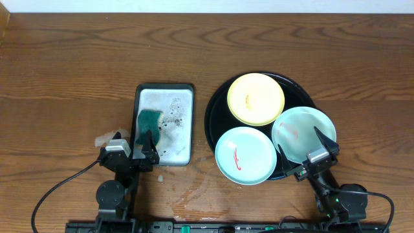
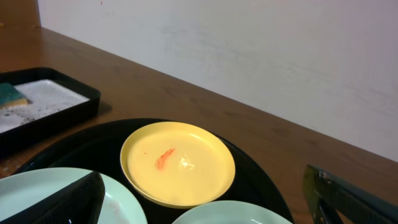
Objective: Clean dirty plates on tray and stack at the side
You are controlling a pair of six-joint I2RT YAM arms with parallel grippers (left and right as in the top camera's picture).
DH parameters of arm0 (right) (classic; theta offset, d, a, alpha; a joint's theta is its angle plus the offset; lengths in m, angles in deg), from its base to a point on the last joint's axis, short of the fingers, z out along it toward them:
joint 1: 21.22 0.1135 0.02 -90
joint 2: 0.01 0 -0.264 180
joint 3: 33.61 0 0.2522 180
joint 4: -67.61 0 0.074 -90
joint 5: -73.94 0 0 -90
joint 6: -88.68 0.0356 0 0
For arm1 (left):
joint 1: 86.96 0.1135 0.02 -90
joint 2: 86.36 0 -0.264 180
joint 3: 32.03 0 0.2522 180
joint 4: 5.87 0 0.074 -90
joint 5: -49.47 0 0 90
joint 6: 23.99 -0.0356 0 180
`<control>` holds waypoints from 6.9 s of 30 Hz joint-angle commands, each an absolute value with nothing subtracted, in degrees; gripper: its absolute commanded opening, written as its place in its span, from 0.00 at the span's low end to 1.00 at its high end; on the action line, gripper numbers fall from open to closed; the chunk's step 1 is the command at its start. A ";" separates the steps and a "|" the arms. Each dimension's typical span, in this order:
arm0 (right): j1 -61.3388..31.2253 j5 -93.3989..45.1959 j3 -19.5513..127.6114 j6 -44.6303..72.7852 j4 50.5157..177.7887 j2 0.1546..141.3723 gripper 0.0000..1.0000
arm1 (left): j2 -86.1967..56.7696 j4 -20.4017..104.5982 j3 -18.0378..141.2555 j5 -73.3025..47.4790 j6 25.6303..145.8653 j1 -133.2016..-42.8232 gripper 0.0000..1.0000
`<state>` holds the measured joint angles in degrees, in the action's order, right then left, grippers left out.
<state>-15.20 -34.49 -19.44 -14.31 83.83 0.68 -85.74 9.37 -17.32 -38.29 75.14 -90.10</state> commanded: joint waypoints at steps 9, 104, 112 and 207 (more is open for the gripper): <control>-14.74 -34.73 -19.53 -14.03 84.11 0.37 0.99 | -86.09 11.84 -18.04 -38.81 74.41 -89.88 0.88; -14.74 -34.73 -19.53 -14.03 84.11 0.37 0.99 | -86.09 11.84 -18.04 -38.83 74.41 -89.86 0.88; -14.74 -34.76 -19.53 -14.03 84.11 0.37 0.99 | -86.07 11.84 -18.04 -38.83 74.39 -89.88 0.88; -14.78 -48.90 49.95 0.46 141.81 70.38 0.82 | 13.34 50.35 43.99 -37.70 76.86 -89.92 0.59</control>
